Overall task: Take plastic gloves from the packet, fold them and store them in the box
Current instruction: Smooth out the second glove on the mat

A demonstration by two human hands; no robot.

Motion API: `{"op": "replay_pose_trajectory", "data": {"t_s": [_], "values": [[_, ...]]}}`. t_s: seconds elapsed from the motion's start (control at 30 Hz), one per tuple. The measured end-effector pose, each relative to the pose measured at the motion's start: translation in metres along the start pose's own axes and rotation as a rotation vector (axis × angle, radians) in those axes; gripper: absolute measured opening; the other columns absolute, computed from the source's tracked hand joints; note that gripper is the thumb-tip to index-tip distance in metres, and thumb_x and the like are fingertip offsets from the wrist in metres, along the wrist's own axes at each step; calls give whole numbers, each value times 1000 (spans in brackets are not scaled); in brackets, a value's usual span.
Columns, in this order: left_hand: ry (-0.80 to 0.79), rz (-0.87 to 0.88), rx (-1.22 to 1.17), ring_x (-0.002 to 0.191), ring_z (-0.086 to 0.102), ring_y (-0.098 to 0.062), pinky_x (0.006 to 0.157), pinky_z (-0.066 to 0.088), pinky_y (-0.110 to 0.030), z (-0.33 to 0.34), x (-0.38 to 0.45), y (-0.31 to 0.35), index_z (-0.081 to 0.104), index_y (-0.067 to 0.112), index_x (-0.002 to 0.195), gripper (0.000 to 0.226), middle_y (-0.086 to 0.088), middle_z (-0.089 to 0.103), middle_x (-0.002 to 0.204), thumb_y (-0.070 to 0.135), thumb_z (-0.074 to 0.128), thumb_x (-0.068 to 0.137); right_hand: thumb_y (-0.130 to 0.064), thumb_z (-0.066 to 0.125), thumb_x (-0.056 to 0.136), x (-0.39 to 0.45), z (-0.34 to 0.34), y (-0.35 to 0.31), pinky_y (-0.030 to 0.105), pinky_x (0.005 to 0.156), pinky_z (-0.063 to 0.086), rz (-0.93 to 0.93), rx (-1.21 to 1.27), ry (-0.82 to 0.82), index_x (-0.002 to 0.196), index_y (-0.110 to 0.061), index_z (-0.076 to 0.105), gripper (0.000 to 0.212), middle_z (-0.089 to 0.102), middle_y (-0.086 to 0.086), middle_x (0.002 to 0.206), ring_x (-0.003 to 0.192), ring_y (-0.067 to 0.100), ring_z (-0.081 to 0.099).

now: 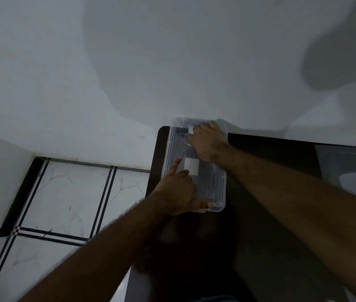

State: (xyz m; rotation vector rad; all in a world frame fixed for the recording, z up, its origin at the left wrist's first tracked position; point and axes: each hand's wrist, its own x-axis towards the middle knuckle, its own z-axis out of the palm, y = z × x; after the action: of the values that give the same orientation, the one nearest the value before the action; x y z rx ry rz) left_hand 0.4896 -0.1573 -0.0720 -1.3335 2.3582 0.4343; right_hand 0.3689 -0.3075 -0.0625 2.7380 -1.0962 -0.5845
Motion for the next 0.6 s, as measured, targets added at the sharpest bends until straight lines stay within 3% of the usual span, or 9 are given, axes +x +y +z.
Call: {"op": "replay_pose_trajectory", "data": {"t_s": [0.17,0.3,0.4,0.5,0.6], "values": [[29,-21,-48,154,40,-26,122,-29,-54,-2,-20,2,69,20,140,105,-5,70,142,92,8,93,-29,57,96,-53,-6,1,47,106,33,10,247,45,136,-24,61,41,61,6,130,124,29,54],[213,-76,-131,145,53,-20,132,-2,-58,-4,-45,23,76,26,124,85,4,76,128,82,17,100,-31,39,93,-129,1,2,47,99,35,89,471,239,121,-20,72,44,69,6,114,110,30,61],[336,-49,-214,127,64,-17,132,16,-55,-2,-64,56,78,26,113,58,5,79,115,62,33,104,-29,51,97,-199,15,3,48,107,36,154,491,214,125,-23,70,34,69,3,122,116,26,61],[385,24,-296,115,66,-14,126,25,-45,3,-73,100,76,30,111,43,9,76,110,53,41,105,-27,61,97,-273,46,0,46,105,37,175,490,238,123,-24,72,29,70,0,119,113,24,62],[386,119,-389,108,68,-13,110,37,-40,10,-68,153,75,30,118,33,11,76,111,47,49,105,-32,55,95,-352,93,-6,43,101,39,177,509,197,118,-24,75,31,72,-1,113,106,24,64]]}}
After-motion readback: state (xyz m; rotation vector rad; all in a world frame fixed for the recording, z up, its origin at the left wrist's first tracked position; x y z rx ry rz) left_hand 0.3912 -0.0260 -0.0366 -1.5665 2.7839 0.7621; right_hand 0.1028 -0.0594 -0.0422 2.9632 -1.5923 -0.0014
